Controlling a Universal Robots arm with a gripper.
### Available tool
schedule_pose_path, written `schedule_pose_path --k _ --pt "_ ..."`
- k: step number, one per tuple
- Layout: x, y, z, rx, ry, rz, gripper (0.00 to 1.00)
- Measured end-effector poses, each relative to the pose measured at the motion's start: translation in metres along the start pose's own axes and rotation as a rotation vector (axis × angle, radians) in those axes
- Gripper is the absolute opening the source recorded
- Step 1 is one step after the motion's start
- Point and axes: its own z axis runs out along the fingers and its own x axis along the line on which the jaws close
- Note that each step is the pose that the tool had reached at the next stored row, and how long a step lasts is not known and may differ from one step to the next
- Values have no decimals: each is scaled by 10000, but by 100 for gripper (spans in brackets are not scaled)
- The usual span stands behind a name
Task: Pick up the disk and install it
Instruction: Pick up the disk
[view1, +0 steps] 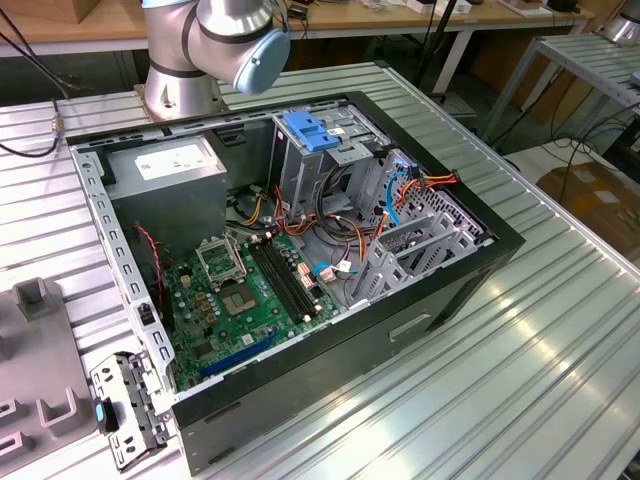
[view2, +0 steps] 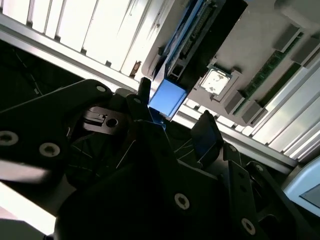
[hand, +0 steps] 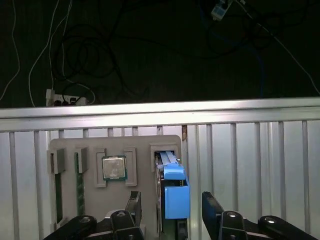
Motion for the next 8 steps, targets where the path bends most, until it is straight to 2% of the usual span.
schedule_pose_path --k 8 --pt "-9 9 204 0 0 -42 60"
